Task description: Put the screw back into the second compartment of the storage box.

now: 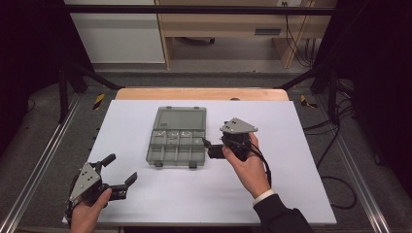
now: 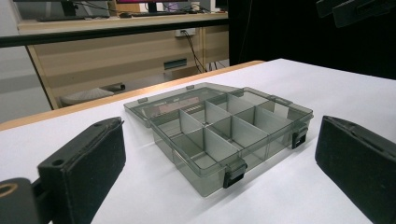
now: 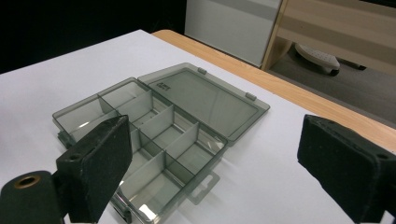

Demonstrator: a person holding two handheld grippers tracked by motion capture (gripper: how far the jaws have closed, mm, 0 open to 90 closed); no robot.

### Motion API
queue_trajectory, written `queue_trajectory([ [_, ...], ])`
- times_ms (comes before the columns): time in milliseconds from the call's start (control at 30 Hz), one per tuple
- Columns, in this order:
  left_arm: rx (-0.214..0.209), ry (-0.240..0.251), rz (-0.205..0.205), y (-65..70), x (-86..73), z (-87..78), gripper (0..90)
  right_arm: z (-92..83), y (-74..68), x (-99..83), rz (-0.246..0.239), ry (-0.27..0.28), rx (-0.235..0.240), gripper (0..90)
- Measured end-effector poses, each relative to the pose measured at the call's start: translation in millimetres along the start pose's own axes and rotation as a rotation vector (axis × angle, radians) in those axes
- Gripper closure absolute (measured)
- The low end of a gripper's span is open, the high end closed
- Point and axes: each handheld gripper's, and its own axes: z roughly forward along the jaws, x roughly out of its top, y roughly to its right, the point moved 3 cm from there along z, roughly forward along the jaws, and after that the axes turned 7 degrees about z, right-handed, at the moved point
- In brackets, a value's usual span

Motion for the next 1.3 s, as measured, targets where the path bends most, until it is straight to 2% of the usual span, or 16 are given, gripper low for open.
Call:
queue_trajectory([
  [400,0.015,-0.018,-0.011,-2.1,-2.2,0.7,1.6,-17.7,15.3,-3.3,0.006,0.012,-0.016,9.9],
  [733,0.024,-0.012,-0.015,-3.1,-2.2,0.2,1.6,-33.3,29.6,-7.1,0.019,0.029,-0.041,6.9],
  [1167,0.035,-0.011,-0.014,-5.7,-1.9,-0.7,1.6,-48.8,45.8,-17.8,0.055,0.057,-0.082,6.5],
  [1300,0.034,-0.012,-0.026,-5.9,-0.9,-2.4,1.6,-52.6,53.2,-21.1,0.089,0.078,-0.086,7.1],
])
